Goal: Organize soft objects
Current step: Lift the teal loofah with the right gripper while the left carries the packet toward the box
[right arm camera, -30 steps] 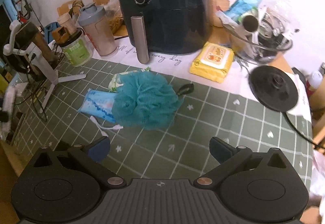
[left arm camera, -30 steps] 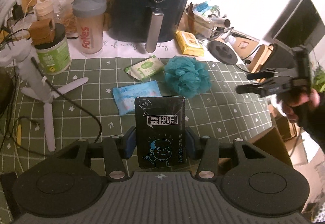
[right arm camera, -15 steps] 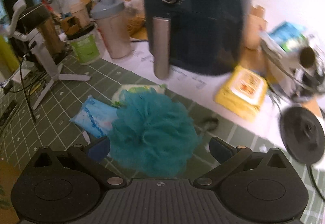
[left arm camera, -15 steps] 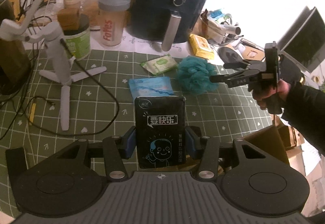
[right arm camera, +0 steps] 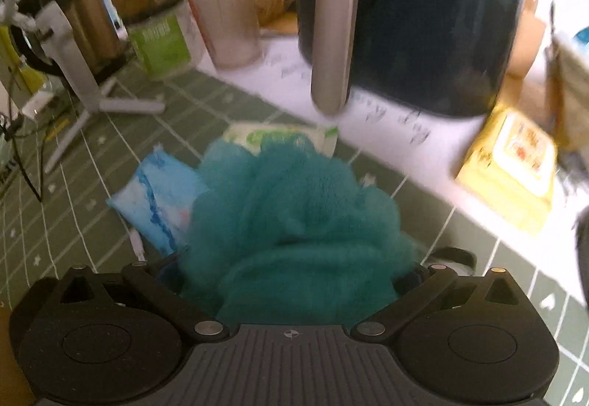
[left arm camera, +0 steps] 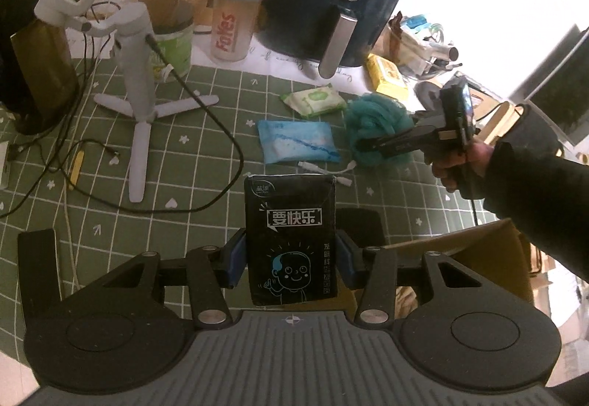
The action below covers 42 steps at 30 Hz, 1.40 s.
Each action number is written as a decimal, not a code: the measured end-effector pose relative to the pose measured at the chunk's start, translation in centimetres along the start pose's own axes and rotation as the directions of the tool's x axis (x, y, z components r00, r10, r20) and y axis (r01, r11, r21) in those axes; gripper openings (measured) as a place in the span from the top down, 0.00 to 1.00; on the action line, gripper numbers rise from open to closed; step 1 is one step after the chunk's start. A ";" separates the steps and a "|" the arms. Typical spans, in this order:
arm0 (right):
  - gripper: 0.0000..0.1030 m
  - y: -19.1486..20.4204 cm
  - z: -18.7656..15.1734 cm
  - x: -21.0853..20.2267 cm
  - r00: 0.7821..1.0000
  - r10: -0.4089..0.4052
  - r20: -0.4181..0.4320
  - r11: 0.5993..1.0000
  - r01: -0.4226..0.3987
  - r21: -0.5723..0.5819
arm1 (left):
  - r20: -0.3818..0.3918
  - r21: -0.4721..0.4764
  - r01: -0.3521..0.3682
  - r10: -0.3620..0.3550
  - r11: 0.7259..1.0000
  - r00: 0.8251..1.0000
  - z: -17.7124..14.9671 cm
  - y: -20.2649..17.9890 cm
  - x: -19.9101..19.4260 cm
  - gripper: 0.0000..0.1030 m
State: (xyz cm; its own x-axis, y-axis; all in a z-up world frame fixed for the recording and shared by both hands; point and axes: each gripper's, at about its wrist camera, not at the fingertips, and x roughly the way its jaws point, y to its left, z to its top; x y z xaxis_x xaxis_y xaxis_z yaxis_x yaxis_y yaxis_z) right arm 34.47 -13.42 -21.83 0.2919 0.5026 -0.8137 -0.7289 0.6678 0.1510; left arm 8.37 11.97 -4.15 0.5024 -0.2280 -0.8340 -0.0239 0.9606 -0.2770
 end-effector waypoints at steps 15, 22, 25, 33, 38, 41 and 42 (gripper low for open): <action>0.23 -1.2 -0.6 -3.2 1.000 0.022 0.016 0.997 -0.023 0.079 | 0.029 0.046 0.006 -0.007 0.999 1.000 0.3 -1.4 -0.8 0.54; 0.23 -1.1 -1.4 -7.9 0.998 0.012 0.062 0.995 -0.018 0.094 | 0.051 0.076 0.025 -0.029 0.997 0.998 0.4 -2.5 -1.3 0.54; 0.23 -0.6 -1.8 -9.9 0.996 0.013 0.084 0.995 -0.021 0.094 | 0.057 0.091 0.033 -0.038 0.995 0.998 0.3 -3.0 -1.5 0.54; 0.23 1.3 -2.5 -15.1 0.989 -0.002 0.149 0.997 -0.009 0.074 | 0.071 0.126 0.056 -0.066 0.990 0.995 0.1 -4.2 -2.3 0.54; 0.23 3.4 -3.5 -18.2 0.981 0.018 0.193 0.999 -0.026 0.042 | 0.069 0.141 0.075 -0.085 0.987 0.994 -0.4 -5.1 -2.3 0.54; 0.23 4.7 -4.3 -19.9 0.977 0.032 0.212 0.999 -0.039 0.031 | 0.065 0.147 0.082 -0.092 0.986 0.994 -0.6 -5.5 -2.3 0.54; 0.23 5.1 -4.5 -20.4 0.976 0.033 0.215 0.999 -0.040 0.027 | 0.064 0.149 0.085 -0.096 0.985 0.993 -0.7 -5.7 -2.4 0.54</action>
State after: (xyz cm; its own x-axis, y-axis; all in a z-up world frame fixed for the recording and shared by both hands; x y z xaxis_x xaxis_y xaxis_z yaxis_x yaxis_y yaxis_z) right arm 22.03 -22.77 -7.04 0.3941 0.6308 -0.6684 -0.7232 0.6616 0.1980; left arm 6.66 6.95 -0.94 0.5568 -0.3081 -0.7714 0.1484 0.9506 -0.2726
